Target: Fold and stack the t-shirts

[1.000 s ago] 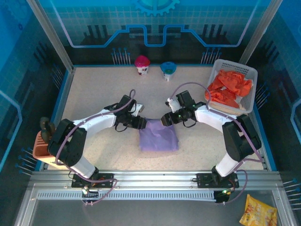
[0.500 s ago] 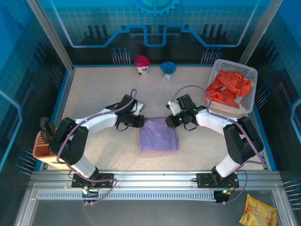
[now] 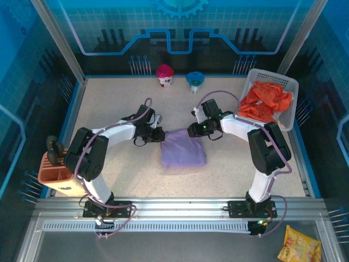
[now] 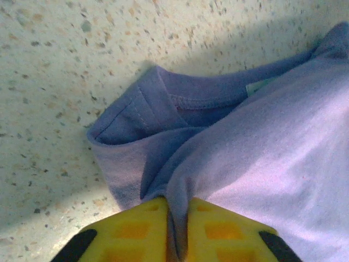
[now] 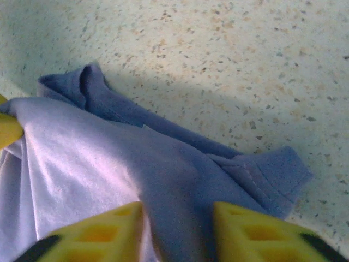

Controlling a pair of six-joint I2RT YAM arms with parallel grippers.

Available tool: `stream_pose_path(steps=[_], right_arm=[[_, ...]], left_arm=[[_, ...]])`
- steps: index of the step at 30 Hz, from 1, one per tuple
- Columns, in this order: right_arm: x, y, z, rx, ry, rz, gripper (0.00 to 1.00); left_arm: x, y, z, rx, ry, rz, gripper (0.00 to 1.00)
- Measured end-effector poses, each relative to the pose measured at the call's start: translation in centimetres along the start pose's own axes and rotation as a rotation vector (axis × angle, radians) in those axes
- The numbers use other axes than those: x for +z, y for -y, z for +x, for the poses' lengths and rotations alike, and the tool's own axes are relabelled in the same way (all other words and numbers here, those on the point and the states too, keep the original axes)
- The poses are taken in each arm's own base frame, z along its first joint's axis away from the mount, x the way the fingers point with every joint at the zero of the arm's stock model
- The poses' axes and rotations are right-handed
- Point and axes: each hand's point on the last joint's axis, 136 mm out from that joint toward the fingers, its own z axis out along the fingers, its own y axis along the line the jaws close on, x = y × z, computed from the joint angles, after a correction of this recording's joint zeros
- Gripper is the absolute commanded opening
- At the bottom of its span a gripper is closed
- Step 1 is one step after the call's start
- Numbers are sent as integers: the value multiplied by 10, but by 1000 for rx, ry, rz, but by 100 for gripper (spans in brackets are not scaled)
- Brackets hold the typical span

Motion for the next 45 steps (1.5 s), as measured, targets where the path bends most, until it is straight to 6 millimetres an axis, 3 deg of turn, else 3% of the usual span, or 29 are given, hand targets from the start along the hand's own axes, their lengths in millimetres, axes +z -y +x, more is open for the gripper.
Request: stream_pose_path(steps=[2, 5, 9, 15, 18, 25, 31, 36, 39, 45], right_arm=[[-2, 0, -3, 22, 5, 8, 82], [-9, -2, -11, 41, 21, 20, 88], [-32, -10, -18, 59, 46, 27, 89], [-81, -40, -27, 156, 134, -48, 83], [-90, -58, -24, 249, 174, -148, 84], [-46, -76, -2, 495, 125, -311, 86], [-5, -75, -23, 610, 151, -413, 85], [32, -58, -28, 690, 158, -452, 85], [37, -55, -38, 692, 187, -504, 86], [37, -52, -46, 685, 232, -560, 86]], left_arm=[[-2, 0, -4, -8, 11, 0, 51], [-9, 3, -10, -21, 27, 1, 62], [-31, 16, -23, -29, 86, 22, 62], [-84, 58, -42, -97, 235, 157, 48], [-90, 76, -40, -153, 257, 234, 43], [-46, 76, -17, -355, 165, 313, 37], [-6, 60, -17, -475, 131, 320, 35], [18, 36, -25, -530, 138, 300, 35], [26, 19, -34, -547, 149, 279, 35], [28, 5, -63, -533, 187, 282, 35]])
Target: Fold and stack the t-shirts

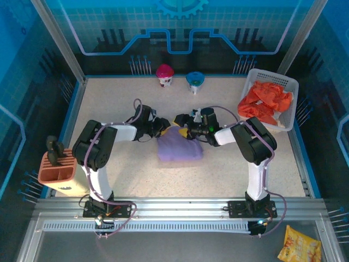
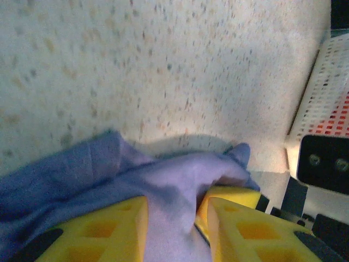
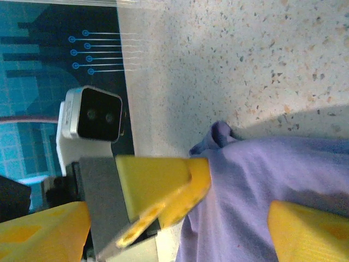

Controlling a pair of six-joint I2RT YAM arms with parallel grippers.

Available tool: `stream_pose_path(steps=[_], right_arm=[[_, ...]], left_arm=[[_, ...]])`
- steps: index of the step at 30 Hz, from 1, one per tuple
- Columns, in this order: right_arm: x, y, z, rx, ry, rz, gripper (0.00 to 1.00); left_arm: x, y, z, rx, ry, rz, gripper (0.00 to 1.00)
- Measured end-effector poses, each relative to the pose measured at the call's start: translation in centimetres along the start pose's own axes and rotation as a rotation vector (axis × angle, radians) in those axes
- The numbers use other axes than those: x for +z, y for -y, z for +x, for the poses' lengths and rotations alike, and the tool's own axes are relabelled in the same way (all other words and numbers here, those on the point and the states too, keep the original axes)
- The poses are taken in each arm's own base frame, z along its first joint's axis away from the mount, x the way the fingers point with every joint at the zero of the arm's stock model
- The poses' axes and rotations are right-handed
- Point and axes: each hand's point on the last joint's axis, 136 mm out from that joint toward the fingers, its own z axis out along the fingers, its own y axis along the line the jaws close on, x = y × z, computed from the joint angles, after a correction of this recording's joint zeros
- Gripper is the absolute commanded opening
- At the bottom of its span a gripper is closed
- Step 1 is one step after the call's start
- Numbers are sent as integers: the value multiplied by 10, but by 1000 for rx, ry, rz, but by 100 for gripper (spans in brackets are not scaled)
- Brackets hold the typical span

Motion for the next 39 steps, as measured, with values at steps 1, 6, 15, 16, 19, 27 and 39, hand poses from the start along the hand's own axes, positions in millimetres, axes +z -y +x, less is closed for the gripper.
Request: stream_pose_path(steps=[1, 6, 15, 16, 19, 27, 39], right_arm=[[-1, 0, 0, -4, 0, -5, 87], [-8, -1, -1, -19, -12, 7, 91], [-45, -57, 3, -92, -39, -3, 94], [-51, -66, 5, -104, -37, -13, 94], [-72, -88, 16, -136, -29, -39, 92], [-91, -39, 79, -68, -105, 80, 79], [-67, 35, 105, 50, -142, 85, 64]], left_arm=[[-1, 0, -4, 2, 4, 3, 36], [-11, 5, -25, 8, 15, 23, 43], [-77, 91, 17, 117, -32, 150, 48], [-82, 100, 25, 137, -39, 167, 48], [-92, 108, 62, 159, -88, 198, 49], [-72, 23, 137, -3, -244, 30, 49], [-62, 2, 146, -30, -233, -26, 44]])
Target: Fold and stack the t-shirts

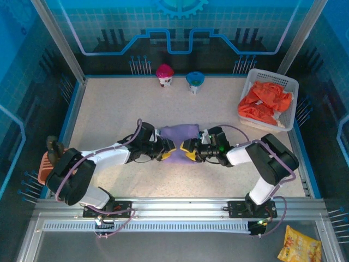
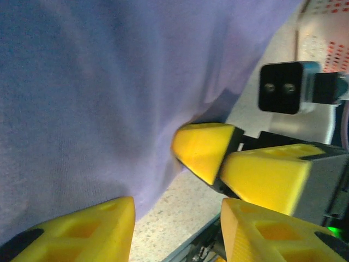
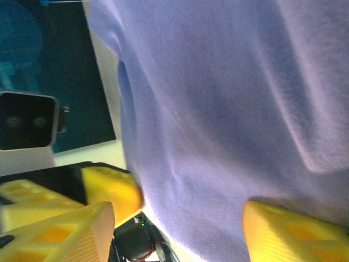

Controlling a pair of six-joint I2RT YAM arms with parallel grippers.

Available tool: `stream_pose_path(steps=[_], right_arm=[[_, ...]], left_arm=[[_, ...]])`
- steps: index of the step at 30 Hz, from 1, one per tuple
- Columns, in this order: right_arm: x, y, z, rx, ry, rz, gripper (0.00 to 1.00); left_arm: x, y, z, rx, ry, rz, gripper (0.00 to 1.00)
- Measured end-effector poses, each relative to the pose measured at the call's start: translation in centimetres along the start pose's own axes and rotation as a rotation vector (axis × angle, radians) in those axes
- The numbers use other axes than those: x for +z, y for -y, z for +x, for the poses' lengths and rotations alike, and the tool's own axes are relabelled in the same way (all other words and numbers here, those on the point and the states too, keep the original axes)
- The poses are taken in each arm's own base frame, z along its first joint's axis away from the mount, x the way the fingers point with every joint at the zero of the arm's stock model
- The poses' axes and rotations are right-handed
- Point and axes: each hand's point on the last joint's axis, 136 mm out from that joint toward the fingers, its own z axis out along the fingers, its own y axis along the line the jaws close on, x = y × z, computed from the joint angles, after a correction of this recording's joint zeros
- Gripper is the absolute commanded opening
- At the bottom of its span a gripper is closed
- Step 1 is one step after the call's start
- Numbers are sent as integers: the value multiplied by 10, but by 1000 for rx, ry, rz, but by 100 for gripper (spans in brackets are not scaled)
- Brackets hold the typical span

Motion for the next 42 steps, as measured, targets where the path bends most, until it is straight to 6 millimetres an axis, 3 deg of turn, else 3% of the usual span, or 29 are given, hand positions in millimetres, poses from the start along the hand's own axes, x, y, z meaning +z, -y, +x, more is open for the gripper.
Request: stream_pose_path(steps=[5, 10, 17, 21, 28, 30, 35, 42], right_arm=[[1, -2, 0, -23, 7, -57, 63], [-1, -2, 0, -22, 12, -50, 64], [-11, -1, -4, -33, 15, 50, 70], [-12, -11, -9, -60, 1, 98, 74], [-26, -68, -23, -175, 18, 74, 82], [-30, -78, -29, -193, 32, 64, 83], [-35, -85, -50, -198, 73, 62, 83], [-13, -61, -107, -148, 116, 49, 83]], left_arm=[[8, -35, 6, -48, -24, -88, 43], [6, -46, 2, -38, -31, -122, 41], [-18, -59, -27, -33, 23, -230, 41], [-32, -36, -49, 9, 59, -227, 42], [-63, 51, -74, 139, 143, -78, 45], [-66, 65, -77, 158, 149, -45, 49], [-47, 69, -88, 143, 129, -5, 51], [15, 39, -120, 60, 85, -13, 50]])
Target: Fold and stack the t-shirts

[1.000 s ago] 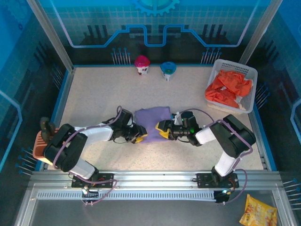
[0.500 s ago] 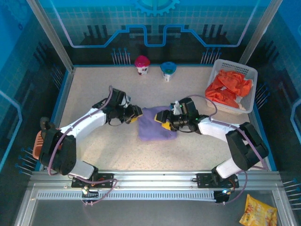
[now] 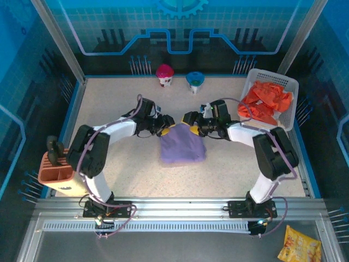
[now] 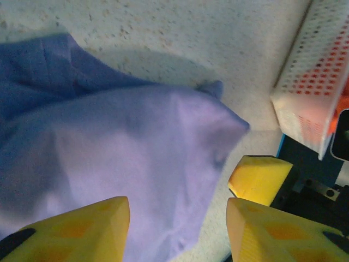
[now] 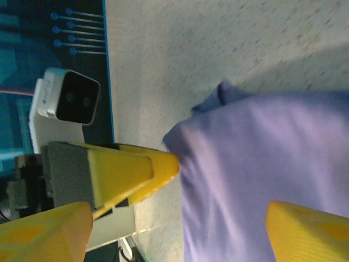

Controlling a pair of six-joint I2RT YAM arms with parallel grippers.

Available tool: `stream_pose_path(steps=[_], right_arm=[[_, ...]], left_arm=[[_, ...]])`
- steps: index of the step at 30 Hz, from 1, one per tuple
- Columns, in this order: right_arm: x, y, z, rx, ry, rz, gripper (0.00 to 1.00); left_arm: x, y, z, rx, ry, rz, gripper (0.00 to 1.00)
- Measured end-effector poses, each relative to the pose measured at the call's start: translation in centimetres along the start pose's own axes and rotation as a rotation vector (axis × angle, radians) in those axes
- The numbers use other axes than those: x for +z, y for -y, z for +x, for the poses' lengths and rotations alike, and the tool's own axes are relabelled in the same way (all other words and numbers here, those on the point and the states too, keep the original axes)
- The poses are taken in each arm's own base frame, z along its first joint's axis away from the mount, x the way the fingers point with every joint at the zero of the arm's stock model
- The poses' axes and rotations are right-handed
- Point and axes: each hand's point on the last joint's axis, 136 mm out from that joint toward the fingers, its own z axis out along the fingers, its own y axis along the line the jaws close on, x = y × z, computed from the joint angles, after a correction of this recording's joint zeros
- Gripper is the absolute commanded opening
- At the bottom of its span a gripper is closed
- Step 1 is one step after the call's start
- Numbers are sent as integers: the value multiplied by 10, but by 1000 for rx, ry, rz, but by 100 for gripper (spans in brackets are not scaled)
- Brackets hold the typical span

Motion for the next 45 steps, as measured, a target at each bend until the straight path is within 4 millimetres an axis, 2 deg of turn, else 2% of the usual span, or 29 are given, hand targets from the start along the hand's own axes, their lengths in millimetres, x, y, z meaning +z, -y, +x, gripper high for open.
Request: stream_pose_path(steps=[3, 6, 13, 18, 21, 24, 26, 28, 30, 34, 37, 45], right_arm=[[14, 20, -13, 40, -1, -5, 83], [23, 37, -18, 76, -5, -11, 84], [21, 26, -27, 58, 15, -72, 83], [20, 18, -27, 49, 4, -104, 84], [14, 7, -26, 37, 0, -117, 86], [0, -13, -24, -2, 2, -136, 89], [-11, -27, -22, -35, 4, -144, 92], [-22, -37, -18, -66, 3, -139, 93], [-31, -43, -14, -87, 4, -128, 93], [-47, -43, -12, -103, 5, -98, 94], [-55, -38, -8, -103, 2, -76, 94], [-71, -16, 11, -74, -17, -27, 94]], left_arm=[[17, -11, -11, -24, -4, -1, 50], [22, -21, -26, -45, 15, 3, 50], [15, -29, -70, -58, 71, 30, 49], [-2, -20, -83, -14, 89, 38, 55], [-20, -10, -74, 23, 80, 24, 57], [-41, 4, -61, 74, 80, 23, 60], [-53, 5, -45, 101, 81, 12, 62], [-59, -3, -24, 106, 64, -8, 63], [-57, -17, -4, 99, 37, -36, 63], [-41, -52, 38, 76, -45, -132, 63], [-32, -65, 58, 80, -84, -172, 63], [-12, -83, 58, 76, -91, -236, 58]])
